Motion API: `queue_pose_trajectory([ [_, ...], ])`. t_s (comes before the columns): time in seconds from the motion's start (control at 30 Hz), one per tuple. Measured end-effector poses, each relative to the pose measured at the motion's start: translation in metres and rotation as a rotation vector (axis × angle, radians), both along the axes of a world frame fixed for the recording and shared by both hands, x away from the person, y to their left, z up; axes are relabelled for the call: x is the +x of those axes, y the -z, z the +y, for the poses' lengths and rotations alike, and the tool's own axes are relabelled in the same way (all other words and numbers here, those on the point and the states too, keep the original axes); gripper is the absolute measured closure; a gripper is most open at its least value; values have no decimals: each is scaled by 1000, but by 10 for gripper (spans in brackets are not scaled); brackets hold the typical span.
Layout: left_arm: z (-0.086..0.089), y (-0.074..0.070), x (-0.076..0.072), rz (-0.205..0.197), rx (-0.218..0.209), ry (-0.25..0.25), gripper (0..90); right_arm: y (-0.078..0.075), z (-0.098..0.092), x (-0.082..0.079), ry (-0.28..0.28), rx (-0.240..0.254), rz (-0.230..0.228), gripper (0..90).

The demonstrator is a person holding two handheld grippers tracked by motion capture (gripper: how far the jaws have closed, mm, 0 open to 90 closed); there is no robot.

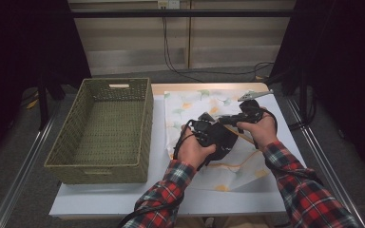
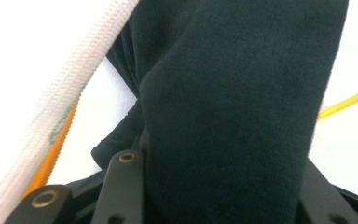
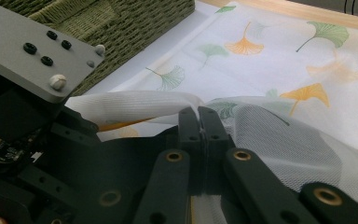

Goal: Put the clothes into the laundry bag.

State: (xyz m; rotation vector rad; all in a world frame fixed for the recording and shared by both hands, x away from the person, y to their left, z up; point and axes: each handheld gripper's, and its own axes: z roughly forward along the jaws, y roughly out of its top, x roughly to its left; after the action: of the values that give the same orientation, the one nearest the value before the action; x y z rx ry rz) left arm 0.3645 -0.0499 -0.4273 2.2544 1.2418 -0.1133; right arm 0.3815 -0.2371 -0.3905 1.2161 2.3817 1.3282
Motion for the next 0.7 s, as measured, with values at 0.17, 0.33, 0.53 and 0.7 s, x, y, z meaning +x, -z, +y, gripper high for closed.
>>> queue_pose_trajectory([
  [0.17, -2, -1, 1, -11, 2, -13, 612, -1, 0, 0, 0, -1, 1, 900],
  [0.33, -2, 1, 4, -24, -2, -30, 612, -1, 0, 0, -3, -2, -2, 900],
  [0.53, -2, 0, 7, -62, 12, -37, 612, 0, -1, -1, -2, 0, -1, 900],
  [0.7, -3, 1, 8, -75, 1, -57, 610, 0, -1, 0, -1, 3, 1, 900],
])
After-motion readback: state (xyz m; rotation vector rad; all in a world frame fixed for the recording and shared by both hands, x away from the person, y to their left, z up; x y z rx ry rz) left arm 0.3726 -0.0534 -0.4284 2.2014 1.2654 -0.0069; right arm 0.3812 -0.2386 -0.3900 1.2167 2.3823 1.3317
